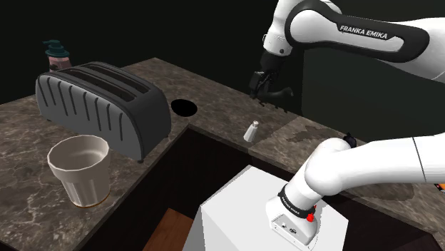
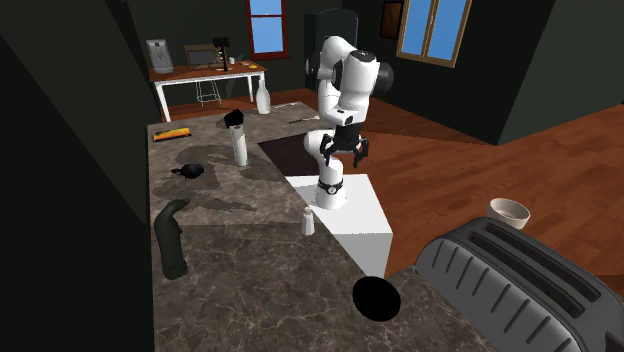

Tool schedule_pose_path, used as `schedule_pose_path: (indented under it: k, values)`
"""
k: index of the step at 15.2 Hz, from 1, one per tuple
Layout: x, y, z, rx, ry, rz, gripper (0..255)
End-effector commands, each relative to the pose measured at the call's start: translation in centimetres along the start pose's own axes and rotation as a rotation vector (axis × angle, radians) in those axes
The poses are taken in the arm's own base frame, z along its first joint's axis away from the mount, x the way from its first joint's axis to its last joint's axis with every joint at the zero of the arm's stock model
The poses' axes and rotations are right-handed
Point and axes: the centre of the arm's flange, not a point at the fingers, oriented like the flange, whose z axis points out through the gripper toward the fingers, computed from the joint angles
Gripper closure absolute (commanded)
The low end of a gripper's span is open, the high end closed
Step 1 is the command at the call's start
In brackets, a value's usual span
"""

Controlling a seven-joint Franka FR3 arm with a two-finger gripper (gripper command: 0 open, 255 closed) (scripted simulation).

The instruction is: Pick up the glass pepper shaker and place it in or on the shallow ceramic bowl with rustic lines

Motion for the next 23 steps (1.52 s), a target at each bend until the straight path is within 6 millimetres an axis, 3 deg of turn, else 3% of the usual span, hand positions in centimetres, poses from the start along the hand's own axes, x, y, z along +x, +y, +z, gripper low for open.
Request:
schedule_pose_path:
  k: [1, 16, 23]
  values:
    - [0.0, 0.0, 0.0, 0.0, 0.0, 0.0, 0]
    - [-1.7, 11.6, 17.8, 0.154, 0.091, -0.043, 0]
    - [-1.4, 11.4, 21.5, 0.158, 0.094, -0.044, 0]
